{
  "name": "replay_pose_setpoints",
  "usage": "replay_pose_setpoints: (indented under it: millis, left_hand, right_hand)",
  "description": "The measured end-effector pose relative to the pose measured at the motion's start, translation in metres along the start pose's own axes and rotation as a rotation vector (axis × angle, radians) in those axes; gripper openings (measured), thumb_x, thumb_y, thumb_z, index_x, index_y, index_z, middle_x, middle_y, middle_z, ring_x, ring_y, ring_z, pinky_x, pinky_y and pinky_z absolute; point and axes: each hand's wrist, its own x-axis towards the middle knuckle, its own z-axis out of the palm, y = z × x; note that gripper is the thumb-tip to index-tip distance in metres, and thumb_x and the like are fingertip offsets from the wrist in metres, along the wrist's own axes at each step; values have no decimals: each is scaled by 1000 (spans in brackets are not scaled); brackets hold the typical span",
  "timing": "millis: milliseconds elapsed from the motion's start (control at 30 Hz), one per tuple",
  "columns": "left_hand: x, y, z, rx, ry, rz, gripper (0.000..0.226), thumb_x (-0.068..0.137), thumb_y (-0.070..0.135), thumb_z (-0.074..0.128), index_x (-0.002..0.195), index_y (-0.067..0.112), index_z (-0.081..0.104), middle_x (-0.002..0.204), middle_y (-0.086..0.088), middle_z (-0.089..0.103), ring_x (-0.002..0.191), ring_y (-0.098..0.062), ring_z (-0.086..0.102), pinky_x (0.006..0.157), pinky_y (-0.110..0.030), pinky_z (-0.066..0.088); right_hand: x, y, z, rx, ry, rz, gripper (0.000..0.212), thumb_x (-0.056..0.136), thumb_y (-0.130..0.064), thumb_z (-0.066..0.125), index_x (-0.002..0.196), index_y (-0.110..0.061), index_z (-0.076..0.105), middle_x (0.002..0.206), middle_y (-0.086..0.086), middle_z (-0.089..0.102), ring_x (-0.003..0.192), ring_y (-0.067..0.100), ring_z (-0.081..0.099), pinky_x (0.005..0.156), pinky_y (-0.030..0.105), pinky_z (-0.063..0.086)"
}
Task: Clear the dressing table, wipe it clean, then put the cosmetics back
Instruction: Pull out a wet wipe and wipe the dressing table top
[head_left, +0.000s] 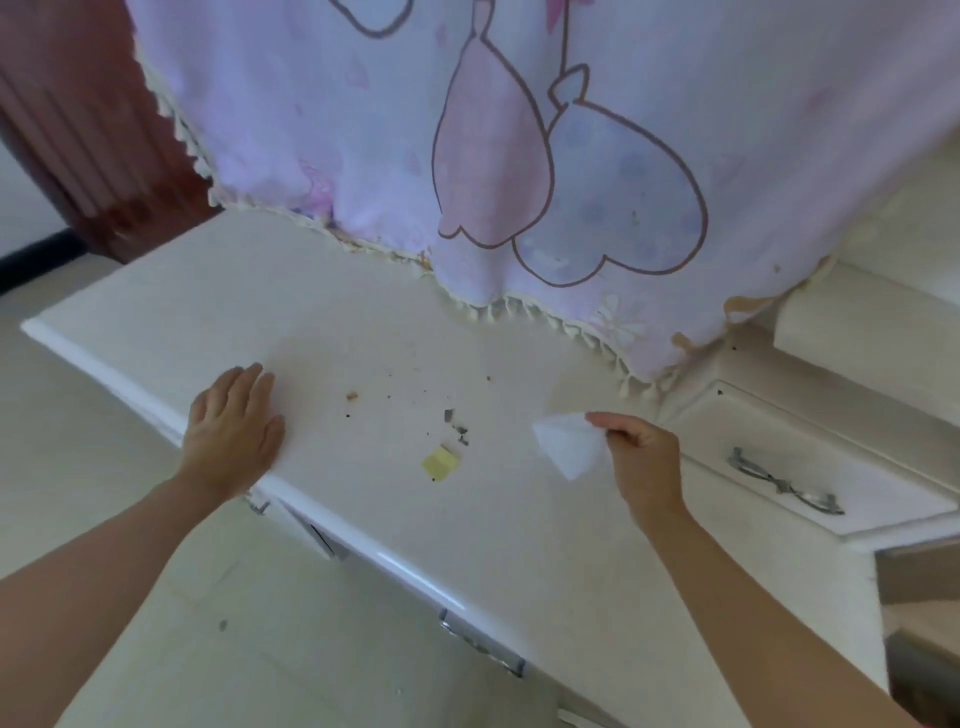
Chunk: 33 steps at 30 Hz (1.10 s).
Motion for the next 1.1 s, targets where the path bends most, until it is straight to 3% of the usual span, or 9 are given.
replay_pose_setpoints:
  millis: [133,300,467,567,700,800,867,967,1100]
  left_hand:
    - [8,-13,12,12,51,146,52,77,25,31,116,-4,52,114,-23,60,111,-34,42,90,-43,31]
    - [10,-17,13,-1,89,179,53,72,24,33,115,-2,51,111,-23,61,108,-32,41,87,-40,29]
    - [10,-18,12,-11,106,208,53,70,24,34,113,0,51,111,-22,61,106,-30,42,85,-38,30]
    - [10,-18,13,-19,105,207,53,69,24,34,113,0,52,111,-22,62,106,-30,42,86,-38,30]
    - [10,-18,13,-15,99,204,54,69,24,33,113,-1,53,112,-22,62,106,-30,42,86,-39,30]
    - [10,-18,13,-12,85,199,54,69,24,33,112,-2,54,112,-22,62,106,-30,41,86,-39,30]
    - [10,-18,12,-10,82,196,54,69,24,33,112,-2,54,112,-22,62,106,-30,41,86,-38,30]
    - [10,-18,11,-17,82,201,54,69,24,33,112,-1,53,111,-22,62,105,-30,41,85,-39,30]
    - [10,-16,11,-25,87,190,54,68,23,32,110,-2,55,111,-22,62,104,-30,41,84,-39,30]
  right_hand:
    - [30,38,14,-361,-108,-51,38,87,11,43,120,-2,57,132,14,52,124,21,48,93,4,24]
    - [61,48,35,-537,-236,-158,40,94,3,36,131,-7,47,147,9,33,139,18,24,92,5,10]
    - [72,36,75,-501,-275,-220,49,85,20,34,127,0,50,143,16,37,137,25,28,91,-10,6]
    - [62,28,103,-463,-254,-276,52,77,26,35,119,3,57,135,20,46,132,31,38,96,0,16]
    - [-2,13,133,-380,-308,-407,47,68,21,42,102,1,68,118,15,61,118,21,53,95,-7,20]
    - [-72,6,152,-287,-491,-586,43,65,1,37,90,-4,71,104,8,70,105,14,57,90,10,40]
    - [-104,6,161,-261,-580,-645,43,64,1,37,93,-7,69,104,7,70,107,13,55,89,20,41]
    - [-128,4,169,-267,-697,-656,51,59,0,36,103,-13,59,110,6,68,113,12,53,89,19,37]
    - [-134,-4,166,-117,-605,-641,27,85,-4,44,107,-15,55,116,6,65,115,12,53,93,22,41]
